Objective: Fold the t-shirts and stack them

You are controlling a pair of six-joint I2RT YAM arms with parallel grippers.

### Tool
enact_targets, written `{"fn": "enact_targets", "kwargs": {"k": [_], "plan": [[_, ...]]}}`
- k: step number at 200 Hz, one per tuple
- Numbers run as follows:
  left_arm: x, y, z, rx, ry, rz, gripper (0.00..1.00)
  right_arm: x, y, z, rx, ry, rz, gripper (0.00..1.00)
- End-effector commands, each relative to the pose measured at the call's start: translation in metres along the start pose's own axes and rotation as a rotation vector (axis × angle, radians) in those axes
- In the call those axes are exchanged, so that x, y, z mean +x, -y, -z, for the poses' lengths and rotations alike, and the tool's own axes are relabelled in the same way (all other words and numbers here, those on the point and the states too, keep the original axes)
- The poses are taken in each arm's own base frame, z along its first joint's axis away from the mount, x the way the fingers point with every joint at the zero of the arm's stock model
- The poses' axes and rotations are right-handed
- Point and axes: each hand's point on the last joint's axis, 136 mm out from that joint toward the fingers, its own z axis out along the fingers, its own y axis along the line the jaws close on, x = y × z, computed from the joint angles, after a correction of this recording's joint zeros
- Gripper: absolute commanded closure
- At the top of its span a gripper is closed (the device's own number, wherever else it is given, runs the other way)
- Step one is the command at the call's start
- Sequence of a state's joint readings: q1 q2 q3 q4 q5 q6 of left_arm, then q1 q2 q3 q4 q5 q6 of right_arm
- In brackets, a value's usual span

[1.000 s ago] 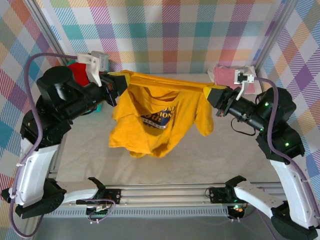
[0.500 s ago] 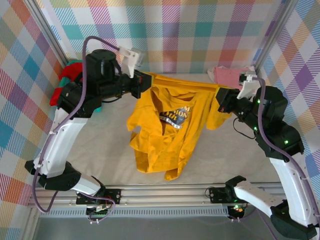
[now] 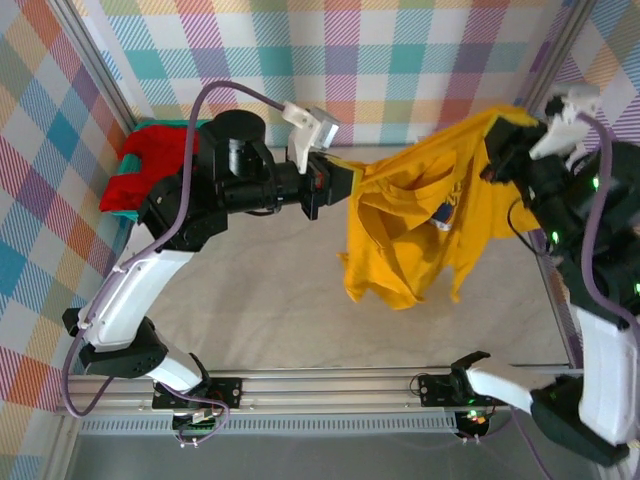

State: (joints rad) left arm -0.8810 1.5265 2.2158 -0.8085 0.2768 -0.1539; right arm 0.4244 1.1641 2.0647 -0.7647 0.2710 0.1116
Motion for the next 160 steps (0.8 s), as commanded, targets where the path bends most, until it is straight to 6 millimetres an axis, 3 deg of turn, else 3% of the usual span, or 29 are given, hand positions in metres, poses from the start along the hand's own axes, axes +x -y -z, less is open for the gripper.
{"fn": "enact_targets", "kwargs": {"k": [1, 11, 28, 43, 58, 70, 78, 82, 95, 101, 105, 126, 138, 142, 145, 160], "plan": [[-0.023, -0.047, 0.034, -0.143, 0.08, 0.125, 1.0, -0.006, -0.008, -0.067, 0.017, -0.004, 0.113, 1.0], [-0.021, -0.08, 0.038, -0.212, 0.094, 0.173, 1.0, 0.002, -0.018, -0.1, -0.018, -0.032, 0.117, 1.0], [0.005, -0.154, 0.034, -0.345, 0.063, 0.262, 1.0, 0.036, -0.034, -0.167, -0.085, -0.107, 0.103, 1.0], [0.039, -0.21, 0.026, -0.363, 0.014, 0.396, 1.0, 0.075, -0.051, -0.225, -0.151, -0.166, 0.071, 1.0], [0.096, -0.259, 0.019, -0.43, -0.06, 0.47, 1.0, 0.124, -0.073, -0.277, -0.259, -0.237, -0.003, 1.0], [0.144, -0.291, 0.022, -0.53, -0.126, 0.487, 1.0, 0.164, -0.09, -0.31, -0.34, -0.286, -0.095, 0.81], [0.18, -0.31, 0.027, -0.589, -0.179, 0.513, 0.99, 0.187, -0.094, -0.326, -0.357, -0.314, -0.155, 0.53], [0.194, -0.318, 0.031, -0.616, -0.196, 0.526, 0.91, 0.195, -0.094, -0.332, -0.359, -0.324, -0.175, 0.42], [0.233, -0.345, 0.054, -0.737, -0.23, 0.554, 0.68, 0.208, -0.096, -0.336, -0.367, -0.353, -0.194, 0.39], [0.246, -0.356, 0.069, -0.799, -0.224, 0.586, 0.49, 0.208, -0.095, -0.333, -0.362, -0.364, -0.184, 0.37], [0.251, -0.362, 0.078, -0.826, -0.212, 0.61, 0.43, 0.208, -0.093, -0.33, -0.357, -0.374, -0.174, 0.36], [0.259, -0.36, 0.102, -0.862, -0.202, 0.621, 0.42, 0.21, -0.08, -0.3, -0.3, -0.462, -0.108, 0.32], [0.26, -0.347, 0.095, -0.84, -0.259, 0.584, 0.41, 0.217, -0.073, -0.276, -0.275, -0.53, -0.086, 0.31], [0.261, -0.343, 0.091, -0.838, -0.288, 0.568, 0.41, 0.23, -0.069, -0.269, -0.262, -0.574, -0.083, 0.3], [0.262, -0.338, 0.089, -0.837, -0.31, 0.554, 0.41, 0.226, -0.068, -0.262, -0.261, -0.572, -0.081, 0.3], [0.264, -0.316, 0.067, -0.787, -0.399, 0.499, 0.36, 0.261, -0.05, -0.222, -0.201, -0.652, -0.106, 0.29]]}}
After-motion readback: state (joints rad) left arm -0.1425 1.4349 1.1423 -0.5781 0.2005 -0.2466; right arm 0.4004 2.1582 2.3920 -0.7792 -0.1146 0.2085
